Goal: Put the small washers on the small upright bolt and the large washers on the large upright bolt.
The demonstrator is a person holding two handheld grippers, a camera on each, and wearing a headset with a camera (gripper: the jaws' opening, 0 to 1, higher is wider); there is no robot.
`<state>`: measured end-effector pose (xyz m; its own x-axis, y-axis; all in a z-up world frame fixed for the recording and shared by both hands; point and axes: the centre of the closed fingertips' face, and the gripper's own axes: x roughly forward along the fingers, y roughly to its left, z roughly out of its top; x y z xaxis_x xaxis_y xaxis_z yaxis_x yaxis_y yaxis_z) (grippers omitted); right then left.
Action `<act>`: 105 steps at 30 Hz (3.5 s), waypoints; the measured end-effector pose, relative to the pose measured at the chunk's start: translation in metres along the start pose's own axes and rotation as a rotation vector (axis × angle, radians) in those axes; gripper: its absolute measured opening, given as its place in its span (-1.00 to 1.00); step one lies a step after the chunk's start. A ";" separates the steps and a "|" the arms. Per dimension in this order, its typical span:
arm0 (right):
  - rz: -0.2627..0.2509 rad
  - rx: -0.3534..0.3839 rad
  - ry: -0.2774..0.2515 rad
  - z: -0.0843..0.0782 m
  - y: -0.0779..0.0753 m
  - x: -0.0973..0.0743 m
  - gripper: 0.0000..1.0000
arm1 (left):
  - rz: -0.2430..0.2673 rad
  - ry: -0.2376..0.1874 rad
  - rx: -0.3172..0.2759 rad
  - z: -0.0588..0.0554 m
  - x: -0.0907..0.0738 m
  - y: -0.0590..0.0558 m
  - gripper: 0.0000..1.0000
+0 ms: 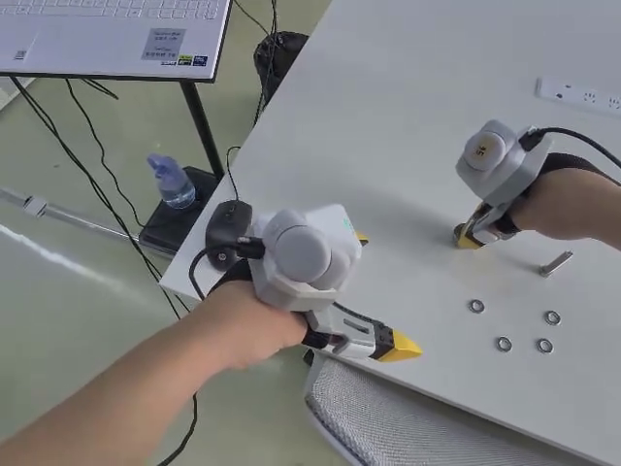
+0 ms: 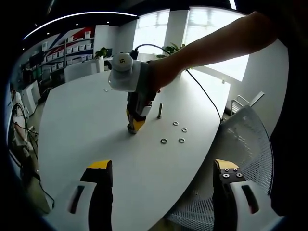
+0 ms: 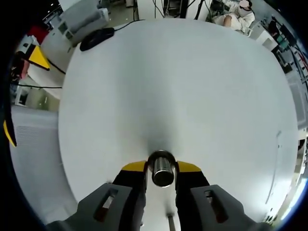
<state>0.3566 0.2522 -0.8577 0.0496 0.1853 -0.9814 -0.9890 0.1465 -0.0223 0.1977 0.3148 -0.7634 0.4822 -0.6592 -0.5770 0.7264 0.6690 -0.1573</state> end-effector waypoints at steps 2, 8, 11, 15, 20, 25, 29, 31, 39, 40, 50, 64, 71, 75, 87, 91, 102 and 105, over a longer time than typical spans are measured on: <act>-0.001 -0.003 0.001 0.000 0.001 0.000 -0.57 | -0.001 0.000 -0.001 -0.001 0.000 0.000 0.71; 0.000 -0.006 0.005 0.001 0.002 0.000 -0.57 | -0.005 0.004 -0.005 -0.002 0.000 0.000 0.70; 0.000 -0.010 0.006 0.001 0.002 0.000 -0.56 | -0.006 0.000 -0.005 -0.001 0.000 -0.001 0.70; 0.000 -0.019 0.006 0.001 0.002 0.000 -0.56 | -0.006 0.003 -0.004 -0.001 0.001 0.000 0.69; -0.001 -0.001 -0.002 0.000 0.003 -0.001 -0.55 | -0.006 0.002 -0.001 0.001 0.000 0.000 0.68; 0.005 0.002 -0.008 -0.001 0.003 -0.001 -0.54 | -0.004 0.003 0.000 0.001 0.000 0.000 0.67; 0.011 -0.024 -0.006 -0.001 0.005 -0.002 -0.53 | -0.006 -0.002 -0.001 0.002 0.000 -0.001 0.67; 0.023 -0.033 -0.007 -0.001 0.008 -0.002 -0.49 | -0.008 -0.002 0.001 0.002 0.001 -0.002 0.67; 0.023 -0.067 -0.014 0.003 0.010 -0.003 -0.24 | -0.016 -0.007 -0.002 0.002 0.002 -0.004 0.66; 0.022 -0.069 -0.012 0.003 0.010 -0.003 -0.24 | -0.017 -0.009 -0.002 0.003 0.002 -0.004 0.66; 0.028 -0.057 -0.038 0.005 0.010 -0.020 -0.23 | -0.012 -0.003 0.011 0.004 0.000 -0.005 0.66; 0.023 -0.045 -0.077 0.006 0.004 -0.044 -0.26 | -0.003 0.002 0.041 0.011 -0.006 -0.012 0.66; 0.013 -0.045 -0.087 0.004 0.008 -0.062 -0.29 | -0.005 0.001 0.052 0.013 -0.008 -0.018 0.65; 0.012 -0.044 -0.097 0.003 0.014 -0.072 -0.29 | -0.005 -0.004 0.049 0.014 -0.008 -0.021 0.65; 0.007 -0.080 -0.068 -0.012 0.035 -0.078 -0.30 | 0.012 -0.011 0.049 0.014 -0.012 -0.026 0.66; 0.021 -0.077 -0.075 -0.016 0.050 -0.080 -0.30 | 0.017 -0.013 0.049 0.014 -0.013 -0.027 0.66; 0.069 -0.055 -0.091 -0.032 0.074 -0.077 -0.30 | 0.011 -0.015 0.051 0.015 -0.011 -0.027 0.65; 0.082 -0.043 -0.096 -0.035 0.081 -0.075 -0.31 | 0.014 -0.014 0.056 0.016 -0.010 -0.025 0.64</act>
<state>0.2677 0.2158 -0.7928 -0.0208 0.2875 -0.9576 -0.9952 0.0854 0.0473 0.1824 0.2991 -0.7405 0.4987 -0.6551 -0.5676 0.7459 0.6579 -0.1040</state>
